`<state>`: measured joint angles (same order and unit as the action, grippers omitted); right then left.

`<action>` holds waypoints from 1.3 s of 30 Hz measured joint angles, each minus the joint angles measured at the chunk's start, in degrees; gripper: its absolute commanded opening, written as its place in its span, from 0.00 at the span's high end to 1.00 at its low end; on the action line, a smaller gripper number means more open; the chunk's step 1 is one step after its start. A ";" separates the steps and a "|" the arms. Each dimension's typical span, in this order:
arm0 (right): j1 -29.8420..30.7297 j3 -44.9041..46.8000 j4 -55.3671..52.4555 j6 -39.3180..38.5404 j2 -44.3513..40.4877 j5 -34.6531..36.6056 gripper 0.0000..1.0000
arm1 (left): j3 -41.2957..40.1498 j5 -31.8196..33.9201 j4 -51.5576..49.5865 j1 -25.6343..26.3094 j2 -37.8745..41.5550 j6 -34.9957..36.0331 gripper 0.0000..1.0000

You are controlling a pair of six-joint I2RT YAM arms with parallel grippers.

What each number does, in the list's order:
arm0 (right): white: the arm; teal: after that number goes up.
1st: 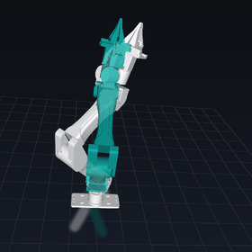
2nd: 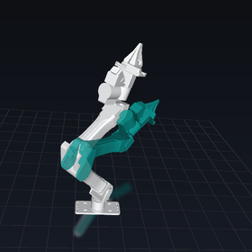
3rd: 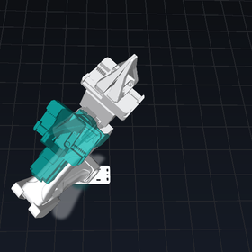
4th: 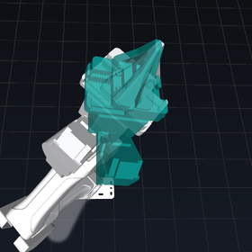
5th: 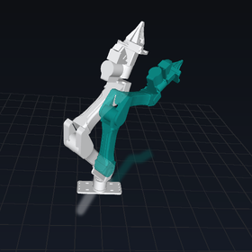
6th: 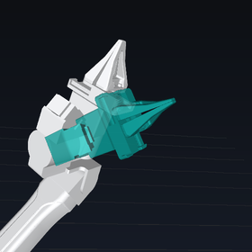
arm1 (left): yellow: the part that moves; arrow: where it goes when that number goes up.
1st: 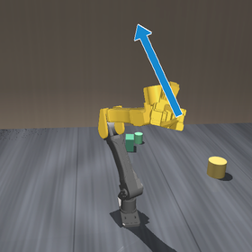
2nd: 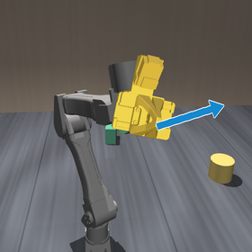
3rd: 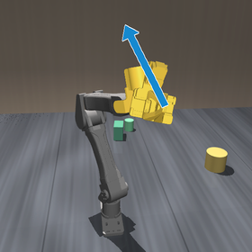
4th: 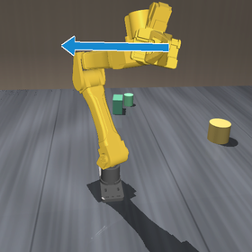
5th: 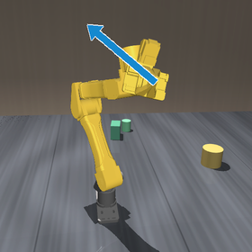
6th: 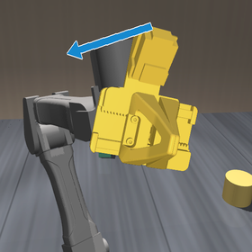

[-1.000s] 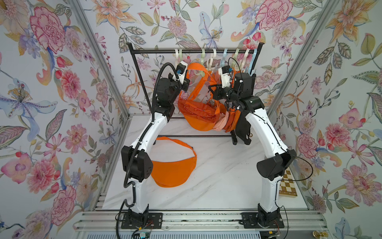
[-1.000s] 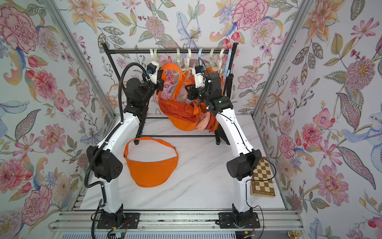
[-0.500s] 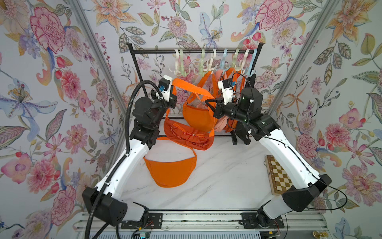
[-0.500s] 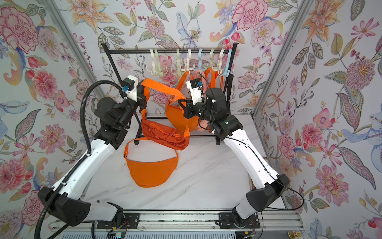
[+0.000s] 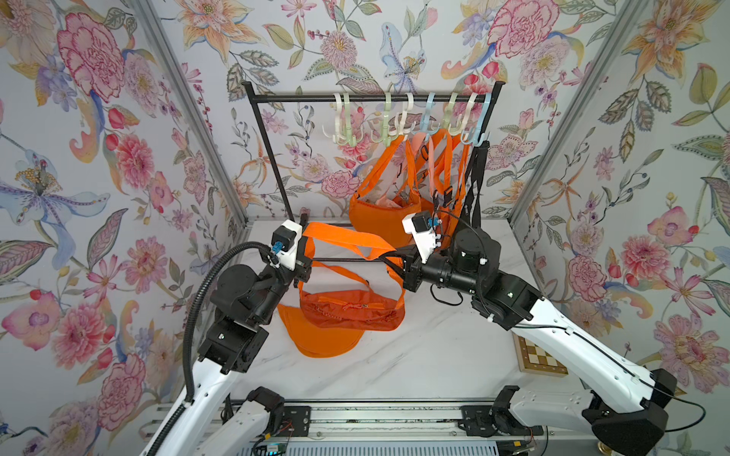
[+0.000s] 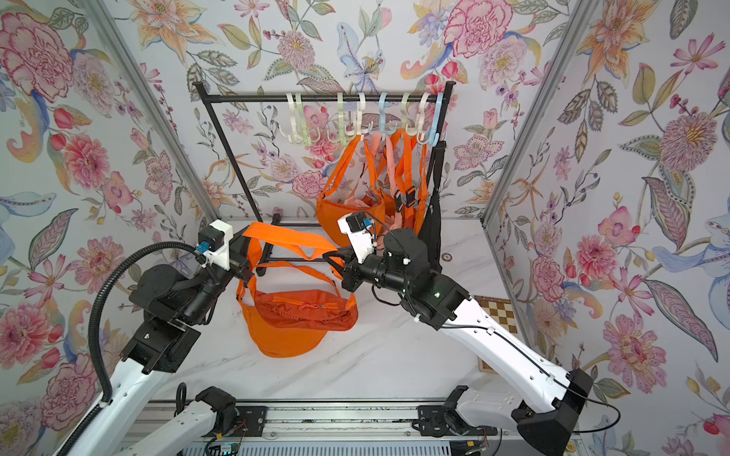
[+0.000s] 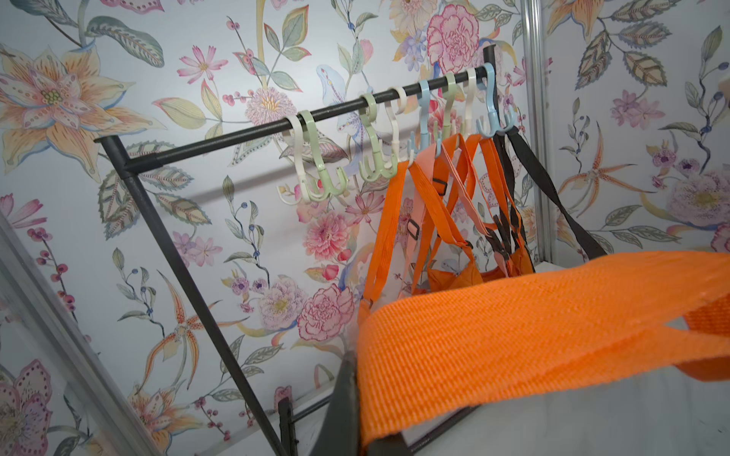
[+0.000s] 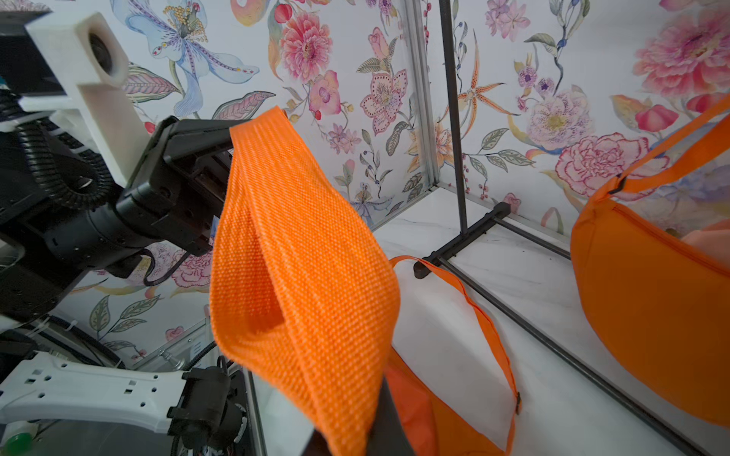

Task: Take the bag off the hook
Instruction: Place the bag inside the bag.

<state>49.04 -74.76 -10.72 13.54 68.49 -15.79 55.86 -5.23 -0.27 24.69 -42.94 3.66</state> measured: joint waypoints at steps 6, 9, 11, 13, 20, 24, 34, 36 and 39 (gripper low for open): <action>3.87 6.08 0.20 1.05 -3.17 2.29 1.00 | -4.79 -0.35 -7.58 0.11 7.69 -1.79 1.00; 4.24 10.16 2.03 2.03 -4.02 2.36 1.00 | -8.52 -0.37 -9.62 0.26 11.80 -3.21 1.00; 3.82 13.31 3.78 2.89 -3.98 2.14 1.00 | -11.74 -0.22 -10.16 0.37 13.55 -4.74 1.00; 2.75 15.85 5.27 3.89 -3.41 1.55 1.00 | -15.02 0.11 -9.86 0.37 14.01 -6.38 1.00; -2.62 18.86 10.60 6.56 3.43 -1.38 1.00 | -21.70 3.52 -4.68 0.33 9.03 -10.60 1.00; -5.05 18.86 14.01 7.32 8.07 -2.99 1.00 | -21.70 6.91 -0.24 0.17 3.02 -12.17 1.00; -10.21 16.87 22.32 8.24 23.06 -7.23 1.00 | -22.14 15.19 14.34 -0.28 -15.21 -13.66 1.00; -10.93 15.69 23.17 8.22 25.97 -7.89 1.00 | -22.27 16.17 16.85 -0.83 -18.36 -14.01 1.00; -12.48 13.97 25.07 8.41 30.01 -9.35 0.99 | -23.04 16.70 20.79 -1.22 -22.21 -14.49 0.99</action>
<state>36.56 -60.80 14.35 21.96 98.50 -25.15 32.82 11.46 20.51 23.46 -65.14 -10.83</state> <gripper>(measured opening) 0.061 0.050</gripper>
